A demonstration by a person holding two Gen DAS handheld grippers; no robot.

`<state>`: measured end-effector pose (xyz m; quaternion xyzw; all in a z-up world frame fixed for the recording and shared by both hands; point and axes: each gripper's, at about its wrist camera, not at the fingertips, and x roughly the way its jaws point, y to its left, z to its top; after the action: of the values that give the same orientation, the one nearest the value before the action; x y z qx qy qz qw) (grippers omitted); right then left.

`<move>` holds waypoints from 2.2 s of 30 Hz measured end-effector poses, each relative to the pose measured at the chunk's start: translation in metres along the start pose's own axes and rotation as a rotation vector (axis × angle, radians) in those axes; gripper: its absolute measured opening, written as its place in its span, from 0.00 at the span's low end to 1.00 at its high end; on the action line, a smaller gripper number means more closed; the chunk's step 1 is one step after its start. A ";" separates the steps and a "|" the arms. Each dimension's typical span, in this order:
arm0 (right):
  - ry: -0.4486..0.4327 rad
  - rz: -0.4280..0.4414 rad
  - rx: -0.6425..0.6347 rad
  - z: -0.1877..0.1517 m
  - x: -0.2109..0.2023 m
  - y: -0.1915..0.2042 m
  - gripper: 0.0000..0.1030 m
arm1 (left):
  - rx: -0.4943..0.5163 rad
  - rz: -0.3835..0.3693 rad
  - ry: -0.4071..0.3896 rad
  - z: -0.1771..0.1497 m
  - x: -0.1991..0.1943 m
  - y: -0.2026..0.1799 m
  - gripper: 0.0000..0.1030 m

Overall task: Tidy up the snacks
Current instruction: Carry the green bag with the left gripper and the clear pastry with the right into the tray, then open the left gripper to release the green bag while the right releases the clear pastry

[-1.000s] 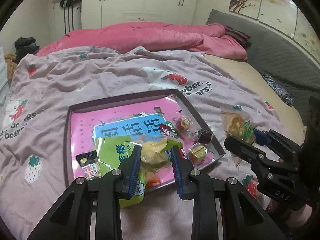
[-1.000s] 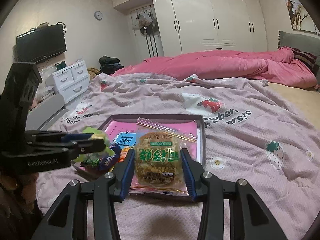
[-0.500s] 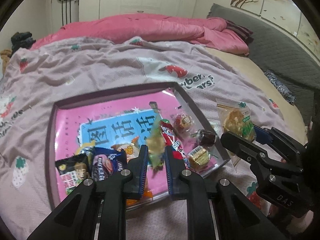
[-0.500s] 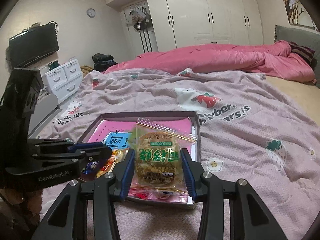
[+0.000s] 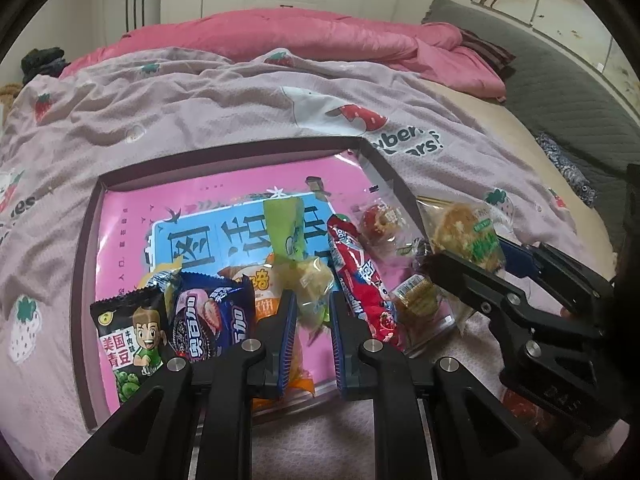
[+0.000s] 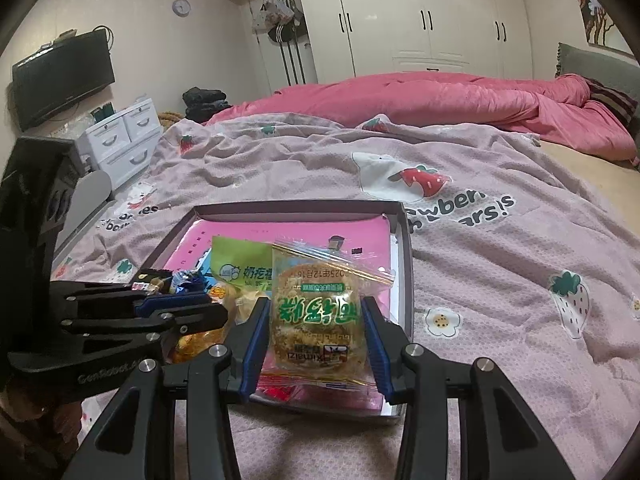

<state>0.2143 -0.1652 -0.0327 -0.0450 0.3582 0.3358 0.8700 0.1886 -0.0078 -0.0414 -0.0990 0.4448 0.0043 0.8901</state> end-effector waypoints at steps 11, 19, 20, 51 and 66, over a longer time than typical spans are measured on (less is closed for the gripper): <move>0.037 0.004 -0.024 0.000 0.018 0.006 0.44 | -0.004 0.014 0.017 -0.004 0.005 0.003 0.17; 0.063 0.002 -0.027 -0.005 0.026 0.008 0.44 | -0.007 0.018 0.024 -0.005 0.007 0.006 0.17; 0.067 0.001 -0.025 -0.006 0.027 0.007 0.44 | -0.007 0.018 0.026 -0.006 0.008 0.006 0.16; 0.068 -0.015 -0.029 -0.011 0.017 0.006 0.44 | -0.013 0.012 0.032 -0.010 0.007 0.007 0.16; 0.063 -0.042 -0.039 -0.012 0.026 0.004 0.45 | -0.016 -0.003 0.046 -0.011 0.006 0.007 0.20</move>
<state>0.2189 -0.1518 -0.0578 -0.0801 0.3775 0.3230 0.8641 0.1827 -0.0033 -0.0535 -0.1067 0.4649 0.0042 0.8789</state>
